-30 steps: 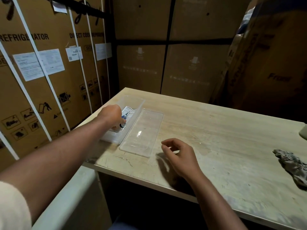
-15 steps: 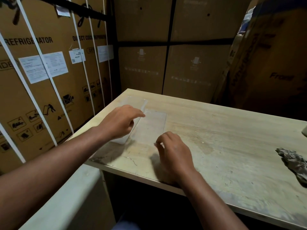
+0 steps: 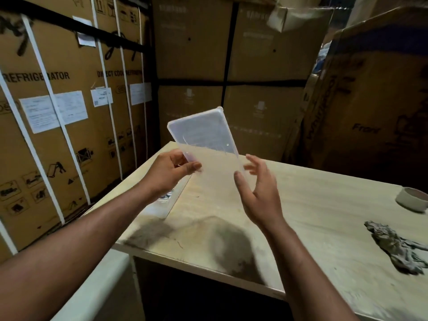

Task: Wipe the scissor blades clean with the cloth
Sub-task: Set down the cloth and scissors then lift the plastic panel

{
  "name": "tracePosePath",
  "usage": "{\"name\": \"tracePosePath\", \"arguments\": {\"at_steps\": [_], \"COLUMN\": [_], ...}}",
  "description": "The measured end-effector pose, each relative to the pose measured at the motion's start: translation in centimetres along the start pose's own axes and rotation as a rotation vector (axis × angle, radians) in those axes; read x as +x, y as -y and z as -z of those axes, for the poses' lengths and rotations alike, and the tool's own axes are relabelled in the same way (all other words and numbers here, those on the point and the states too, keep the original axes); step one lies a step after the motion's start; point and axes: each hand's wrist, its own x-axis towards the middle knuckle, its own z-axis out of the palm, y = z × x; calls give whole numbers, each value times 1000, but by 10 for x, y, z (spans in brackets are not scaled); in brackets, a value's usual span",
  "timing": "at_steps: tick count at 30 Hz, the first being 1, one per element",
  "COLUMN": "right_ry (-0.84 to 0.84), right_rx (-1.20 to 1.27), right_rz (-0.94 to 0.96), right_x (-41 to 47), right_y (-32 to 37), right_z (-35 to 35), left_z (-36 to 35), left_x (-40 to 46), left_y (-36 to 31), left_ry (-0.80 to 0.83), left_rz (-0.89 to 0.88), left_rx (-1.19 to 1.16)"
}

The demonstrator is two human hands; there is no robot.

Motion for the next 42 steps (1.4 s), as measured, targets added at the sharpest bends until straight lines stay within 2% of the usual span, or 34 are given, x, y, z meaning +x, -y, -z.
{"name": "tracePosePath", "arguments": {"at_steps": [2, 3, 7, 10, 14, 19, 23, 26, 29, 36, 42], "right_ry": [171, 201, 174, 125, 166, 112, 164, 257, 292, 362, 312], "right_rx": [182, 258, 555, 763, 658, 444, 127, 35, -7, -111, 10], "right_rz": [-126, -162, -365, -534, -564, -700, -641, -597, -542, -489, -493], "right_x": [-3, -4, -1, 6, 11, 14, 18, 15, 17, 20, 15], "right_y": [-7, -7, 9, 20, 31, 36, 35, 31, 29, 33, 42], "right_z": [-11, -16, -43, -75, -128, -188, -190, -190, -193, -192, -189], "left_z": [7, 11, 29, 44, 66, 82, 94, 96, 95, 98, 102], "left_x": [6, 10, 21, 19, 17, 13, 13, 15, 18, 15, 13], "left_y": [-10, -13, -11, -1, 23, 54, 82, 92, 90, 92, 86], "left_ry": [-18, -32, -134, -224, -189, -103, 10, -19, -62, -78, -131], "left_rz": [28, 30, 133, 305, 577, 653, 559, 521, 518, 487, 454], "left_rx": [-99, -83, 40, 265, 394, 264, 342, 421, 492, 478, 585]}}
